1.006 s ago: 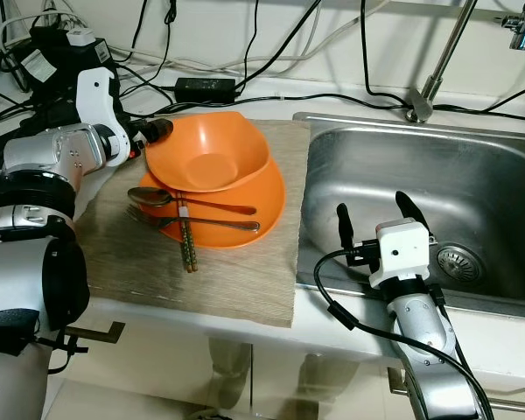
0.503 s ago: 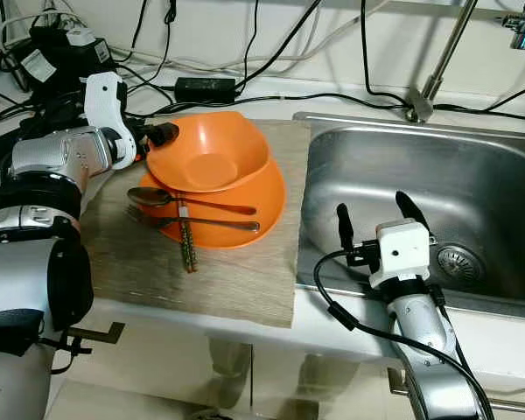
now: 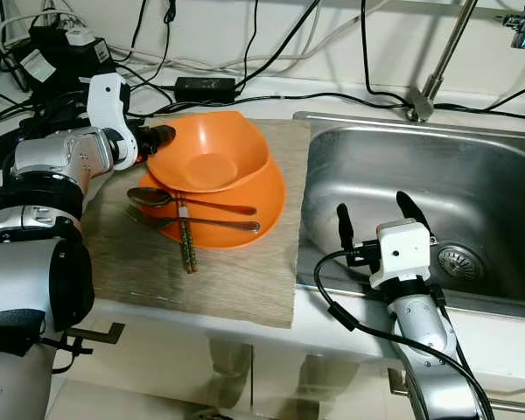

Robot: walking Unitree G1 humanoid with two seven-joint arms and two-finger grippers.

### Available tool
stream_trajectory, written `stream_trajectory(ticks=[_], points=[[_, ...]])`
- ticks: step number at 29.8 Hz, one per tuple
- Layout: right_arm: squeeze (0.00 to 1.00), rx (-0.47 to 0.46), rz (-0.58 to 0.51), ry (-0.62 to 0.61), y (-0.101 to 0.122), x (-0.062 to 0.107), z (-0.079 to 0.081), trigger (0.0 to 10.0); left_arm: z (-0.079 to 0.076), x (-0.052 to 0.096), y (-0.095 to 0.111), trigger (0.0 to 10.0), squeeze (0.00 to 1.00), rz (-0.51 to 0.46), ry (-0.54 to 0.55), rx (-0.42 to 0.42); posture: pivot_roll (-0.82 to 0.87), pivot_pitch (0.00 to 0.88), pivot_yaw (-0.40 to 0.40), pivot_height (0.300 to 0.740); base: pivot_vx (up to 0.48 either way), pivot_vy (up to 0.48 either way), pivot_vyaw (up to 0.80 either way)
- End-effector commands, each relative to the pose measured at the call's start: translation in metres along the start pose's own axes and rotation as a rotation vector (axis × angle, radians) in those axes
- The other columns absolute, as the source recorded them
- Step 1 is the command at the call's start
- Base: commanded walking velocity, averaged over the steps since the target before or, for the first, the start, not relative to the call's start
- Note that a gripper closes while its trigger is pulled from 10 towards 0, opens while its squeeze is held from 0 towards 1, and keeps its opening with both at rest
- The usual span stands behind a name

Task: Kitchen organization

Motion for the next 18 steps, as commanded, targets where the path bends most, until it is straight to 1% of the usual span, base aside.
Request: stream_trajectory(ticks=[1, 13, 17, 18], points=[[0.0, -0.002, 0.06, 0.019, -0.01, 0.005, 0.004, 10.0, -0.005, -0.001, 0.003, 0.0, 0.0, 0.008, -0.006, -0.016, -0.01, 0.012, 0.035, 0.74, 0.0, 0.0, 0.0], [0.0, -0.003, 0.065, 0.018, -0.011, 0.006, 0.005, 10.0, -0.008, -0.001, 0.006, 0.0, 0.0, -0.007, -0.022, -0.01, -0.01, 0.015, 0.036, 0.74, 0.0, 0.0, 0.0], [0.0, -0.004, 0.07, 0.017, -0.011, 0.007, 0.006, 10.0, -0.013, -0.002, 0.011, 0.0, 0.0, -0.042, -0.054, 0.01, -0.01, 0.019, 0.038, 0.74, 0.0, 0.0, 0.0], [0.0, -0.005, 0.071, 0.017, -0.011, 0.007, 0.006, 10.0, -0.016, -0.002, 0.015, 0.0, 0.0, -0.062, -0.065, 0.019, -0.02, 0.02, 0.038, 0.74, 0.0, 0.0, 0.0]])
Point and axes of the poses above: a point about 5 cm out from each wrist's last joint towards the gripper, its own x axis pointing back from the gripper into the wrist, its own y axis along the axis of the wrist's last joint, z = x × y, the point moved 1 cm from there along -x, pointing out of the wrist towards the gripper, and after that the axes turned 11 degrees about x, right-handed, at the moved point
